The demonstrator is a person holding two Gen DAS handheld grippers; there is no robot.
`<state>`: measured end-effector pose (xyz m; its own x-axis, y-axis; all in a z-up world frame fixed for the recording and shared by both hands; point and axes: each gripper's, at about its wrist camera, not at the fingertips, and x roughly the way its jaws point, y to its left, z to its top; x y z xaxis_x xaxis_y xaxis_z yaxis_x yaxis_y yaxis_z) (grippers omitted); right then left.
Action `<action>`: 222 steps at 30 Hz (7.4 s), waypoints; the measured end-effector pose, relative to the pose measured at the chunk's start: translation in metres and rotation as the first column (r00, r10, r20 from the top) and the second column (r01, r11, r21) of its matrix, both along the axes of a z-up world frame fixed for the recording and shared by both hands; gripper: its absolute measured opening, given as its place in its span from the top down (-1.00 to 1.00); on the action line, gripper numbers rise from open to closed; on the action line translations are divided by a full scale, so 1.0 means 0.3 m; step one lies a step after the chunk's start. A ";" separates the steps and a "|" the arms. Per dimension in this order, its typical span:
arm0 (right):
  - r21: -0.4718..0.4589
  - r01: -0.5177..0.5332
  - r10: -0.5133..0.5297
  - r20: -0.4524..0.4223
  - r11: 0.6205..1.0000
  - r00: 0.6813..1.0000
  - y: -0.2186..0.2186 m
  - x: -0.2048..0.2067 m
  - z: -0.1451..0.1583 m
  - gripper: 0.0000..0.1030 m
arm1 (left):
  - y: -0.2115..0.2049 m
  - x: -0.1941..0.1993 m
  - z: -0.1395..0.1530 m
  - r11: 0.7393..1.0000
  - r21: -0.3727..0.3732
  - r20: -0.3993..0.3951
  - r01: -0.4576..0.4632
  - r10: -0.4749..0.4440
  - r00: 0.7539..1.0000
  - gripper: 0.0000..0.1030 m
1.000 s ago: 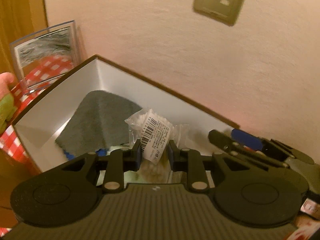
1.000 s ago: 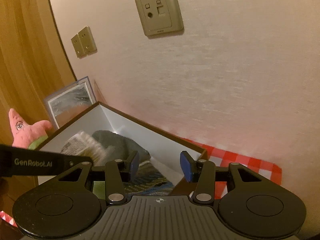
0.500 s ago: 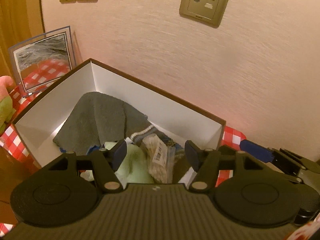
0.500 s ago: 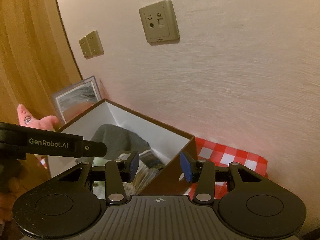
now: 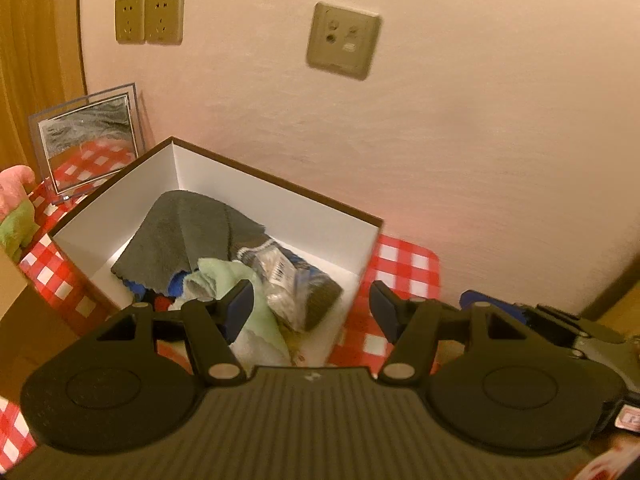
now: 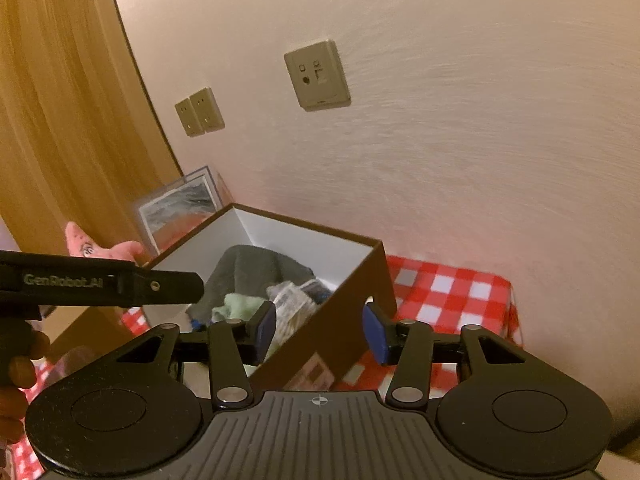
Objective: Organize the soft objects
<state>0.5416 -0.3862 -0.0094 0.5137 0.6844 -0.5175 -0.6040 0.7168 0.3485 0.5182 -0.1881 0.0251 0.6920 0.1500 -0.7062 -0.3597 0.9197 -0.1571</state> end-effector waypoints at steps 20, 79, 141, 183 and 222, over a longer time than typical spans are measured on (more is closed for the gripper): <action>0.053 0.092 -0.090 -0.032 0.994 0.995 -0.180 -0.479 0.050 -0.49 | -0.117 -0.565 0.043 0.997 0.050 0.072 0.056 -0.060 0.996 -0.19; -0.103 0.248 -0.255 -0.067 0.963 0.965 0.366 -1.519 0.108 -0.51 | 0.349 -1.586 -0.014 0.982 0.121 0.004 0.144 -0.146 0.989 -0.49; -0.192 0.351 -0.379 -0.139 0.917 0.915 0.619 -1.851 0.154 -0.51 | 0.539 -1.816 -0.006 0.929 0.098 -0.075 0.357 -0.351 0.933 -0.48; -0.192 0.351 -0.379 -0.137 0.917 0.915 0.612 -1.864 0.153 -0.51 | 0.502 -1.830 0.005 0.923 0.096 -0.065 0.374 -0.369 0.927 -0.48; -0.190 0.349 -0.377 -0.137 0.917 0.916 0.608 -1.864 0.153 -0.51 | 0.490 -1.830 0.002 0.923 0.094 -0.067 0.374 -0.369 0.927 -0.48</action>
<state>-0.0176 -0.2038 0.0364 0.6073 0.3686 -0.7038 -0.2339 0.9295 0.2850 -0.0308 -0.0411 0.0258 0.6784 -0.0373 -0.7338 0.0062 0.9990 -0.0450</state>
